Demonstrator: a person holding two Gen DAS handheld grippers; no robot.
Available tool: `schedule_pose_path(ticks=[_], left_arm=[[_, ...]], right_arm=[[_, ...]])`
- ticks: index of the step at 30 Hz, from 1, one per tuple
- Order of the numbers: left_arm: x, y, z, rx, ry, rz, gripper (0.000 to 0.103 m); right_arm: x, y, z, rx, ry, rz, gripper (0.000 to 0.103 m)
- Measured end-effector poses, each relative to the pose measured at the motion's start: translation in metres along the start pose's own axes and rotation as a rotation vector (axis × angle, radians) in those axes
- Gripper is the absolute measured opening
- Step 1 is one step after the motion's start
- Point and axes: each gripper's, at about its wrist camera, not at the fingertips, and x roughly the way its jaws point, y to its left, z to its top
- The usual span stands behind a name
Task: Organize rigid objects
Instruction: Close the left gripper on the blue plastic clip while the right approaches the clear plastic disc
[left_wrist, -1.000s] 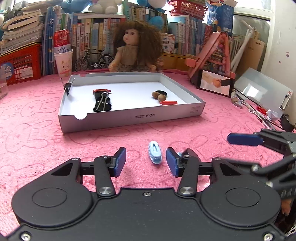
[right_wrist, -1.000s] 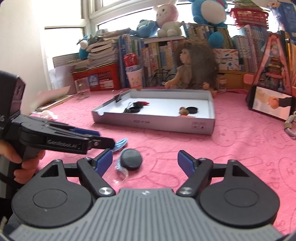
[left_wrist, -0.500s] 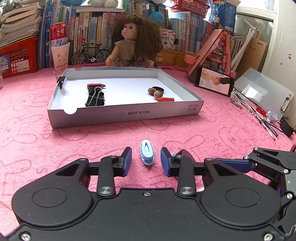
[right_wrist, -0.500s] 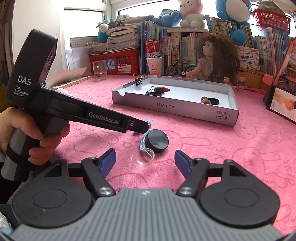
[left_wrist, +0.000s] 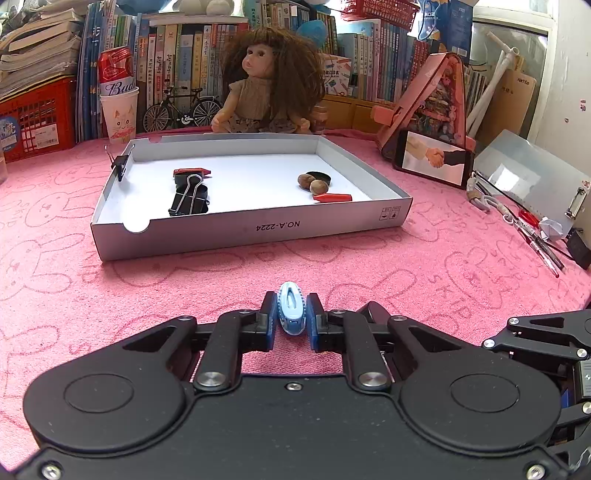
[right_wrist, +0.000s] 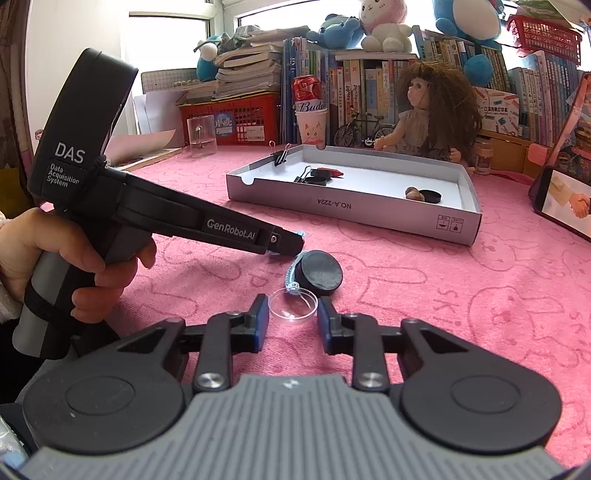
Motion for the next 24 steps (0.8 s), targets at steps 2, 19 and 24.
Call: schedule_pose_path(ticks=[2, 19, 24], left_arm=[[0.000, 0.000, 0.000, -0.001, 0.000, -0.001, 0.015], [-0.006, 0.007, 0.008, -0.026, -0.037, 0.030, 0.015], [-0.006, 0.008, 0.010, -0.031, -0.040, 0.036, 0.015]], right_arm=[[0.000, -0.001, 0.000, 0.002, -0.003, -0.004, 0.033], [-0.002, -0.014, 0.014, 0.049, -0.068, -0.075, 0.033], [0.000, -0.020, 0.017, 0.073, -0.071, -0.105, 0.033]])
